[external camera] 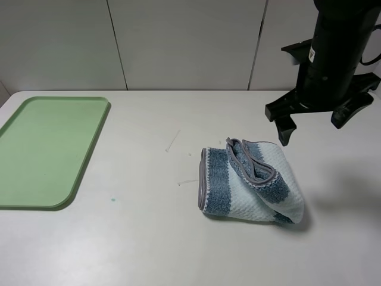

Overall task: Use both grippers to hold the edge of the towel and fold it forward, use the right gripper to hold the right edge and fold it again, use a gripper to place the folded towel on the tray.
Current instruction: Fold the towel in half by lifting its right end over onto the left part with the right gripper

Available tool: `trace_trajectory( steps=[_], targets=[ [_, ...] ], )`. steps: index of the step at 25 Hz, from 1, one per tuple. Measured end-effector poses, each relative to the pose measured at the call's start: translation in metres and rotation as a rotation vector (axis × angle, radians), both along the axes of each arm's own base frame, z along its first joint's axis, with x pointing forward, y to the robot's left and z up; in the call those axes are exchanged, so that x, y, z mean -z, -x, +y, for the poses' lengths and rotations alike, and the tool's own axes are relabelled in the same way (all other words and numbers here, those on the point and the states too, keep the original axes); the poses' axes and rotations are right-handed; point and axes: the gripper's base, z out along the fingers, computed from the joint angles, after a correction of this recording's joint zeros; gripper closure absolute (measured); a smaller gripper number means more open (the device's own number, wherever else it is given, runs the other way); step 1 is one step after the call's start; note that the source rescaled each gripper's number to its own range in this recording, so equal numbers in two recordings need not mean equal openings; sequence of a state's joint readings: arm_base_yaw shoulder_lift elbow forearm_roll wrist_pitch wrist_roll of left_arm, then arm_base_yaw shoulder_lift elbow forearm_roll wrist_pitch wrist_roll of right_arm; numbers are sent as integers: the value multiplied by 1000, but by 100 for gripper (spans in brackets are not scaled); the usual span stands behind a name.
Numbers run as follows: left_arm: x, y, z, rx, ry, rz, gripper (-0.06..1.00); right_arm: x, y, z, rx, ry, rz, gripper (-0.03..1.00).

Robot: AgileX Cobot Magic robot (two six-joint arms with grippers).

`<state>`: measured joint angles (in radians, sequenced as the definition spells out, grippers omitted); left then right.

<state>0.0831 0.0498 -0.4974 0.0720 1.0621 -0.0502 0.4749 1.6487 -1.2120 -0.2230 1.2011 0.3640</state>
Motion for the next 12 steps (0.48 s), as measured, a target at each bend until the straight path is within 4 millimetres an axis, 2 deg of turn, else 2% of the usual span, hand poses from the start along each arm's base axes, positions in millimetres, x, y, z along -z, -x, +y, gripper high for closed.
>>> trace_trajectory(
  steps=[4, 7, 12],
  targets=[
    [0, 0, 0, 0, 0, 0, -5, 21, 6, -24, 56, 46, 70, -3],
    [0, 0, 0, 0, 0, 0, -5, 35, 10, -34, 90, 33, 104, -3],
    [0, 0, 0, 0, 0, 0, -5, 40, 15, -23, 101, -106, 146, -3]
  ],
)
